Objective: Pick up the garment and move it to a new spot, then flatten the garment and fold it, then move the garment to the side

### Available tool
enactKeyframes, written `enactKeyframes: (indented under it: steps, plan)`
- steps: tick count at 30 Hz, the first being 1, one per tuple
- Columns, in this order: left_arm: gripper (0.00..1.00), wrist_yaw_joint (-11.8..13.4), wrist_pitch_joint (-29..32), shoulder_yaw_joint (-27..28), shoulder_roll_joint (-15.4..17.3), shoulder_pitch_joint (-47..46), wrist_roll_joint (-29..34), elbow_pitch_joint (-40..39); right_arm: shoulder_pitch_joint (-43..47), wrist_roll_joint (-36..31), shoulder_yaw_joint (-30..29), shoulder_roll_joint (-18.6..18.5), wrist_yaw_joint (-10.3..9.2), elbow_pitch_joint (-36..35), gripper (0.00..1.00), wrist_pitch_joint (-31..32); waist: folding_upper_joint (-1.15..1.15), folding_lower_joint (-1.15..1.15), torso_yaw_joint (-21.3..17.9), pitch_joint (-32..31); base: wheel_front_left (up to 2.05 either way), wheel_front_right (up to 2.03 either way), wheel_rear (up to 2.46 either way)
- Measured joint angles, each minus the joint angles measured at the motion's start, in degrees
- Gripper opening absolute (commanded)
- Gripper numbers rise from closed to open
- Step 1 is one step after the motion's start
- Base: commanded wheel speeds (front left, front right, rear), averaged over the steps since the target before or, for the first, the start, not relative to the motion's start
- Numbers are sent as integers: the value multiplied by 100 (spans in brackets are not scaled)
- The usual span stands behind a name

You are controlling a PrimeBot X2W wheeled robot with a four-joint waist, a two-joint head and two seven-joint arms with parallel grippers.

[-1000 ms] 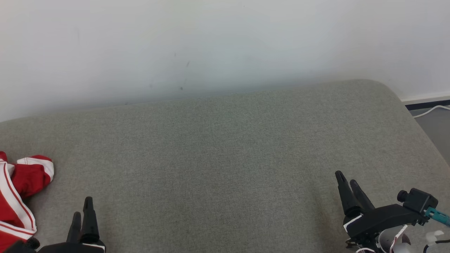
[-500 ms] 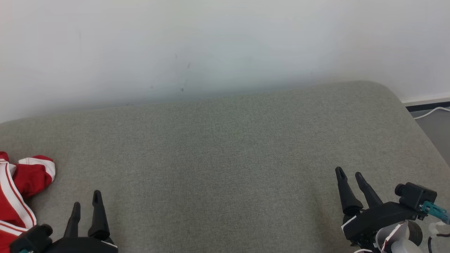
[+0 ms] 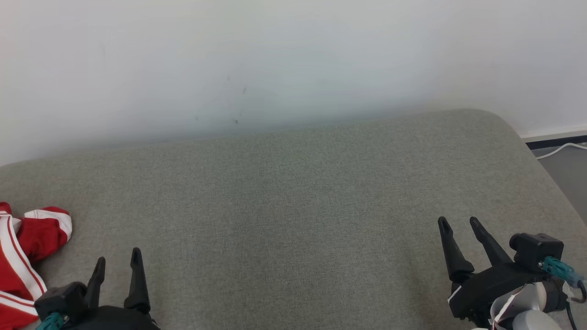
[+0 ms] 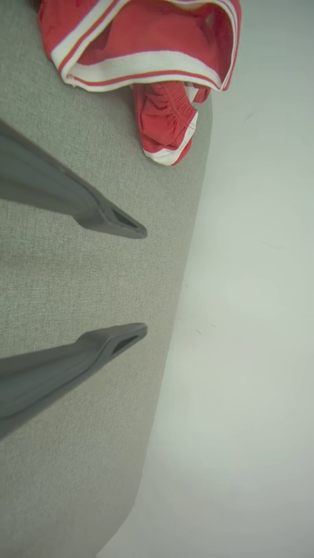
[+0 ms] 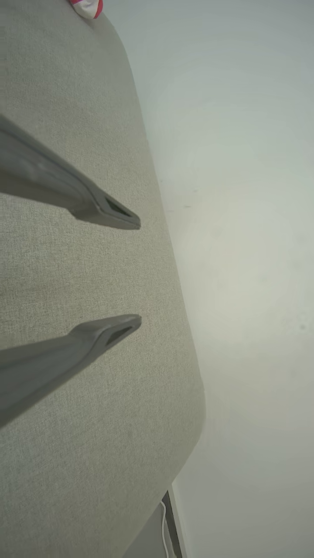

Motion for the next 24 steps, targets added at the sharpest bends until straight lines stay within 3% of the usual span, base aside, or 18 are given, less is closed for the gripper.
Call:
enactKeyframes:
  steps: [17,24]
  plan:
    - [100,220,257,-169,47,94,1557,-530,283,-1360,85,-208,-253,-544,100,143,0,0,116,-52,0,0,0]
    - [100,247,315,-130,38,76,1602,-598,328,-1392,107,-182,-253,-653,100,137,0,0,435,-31,0,0,0]
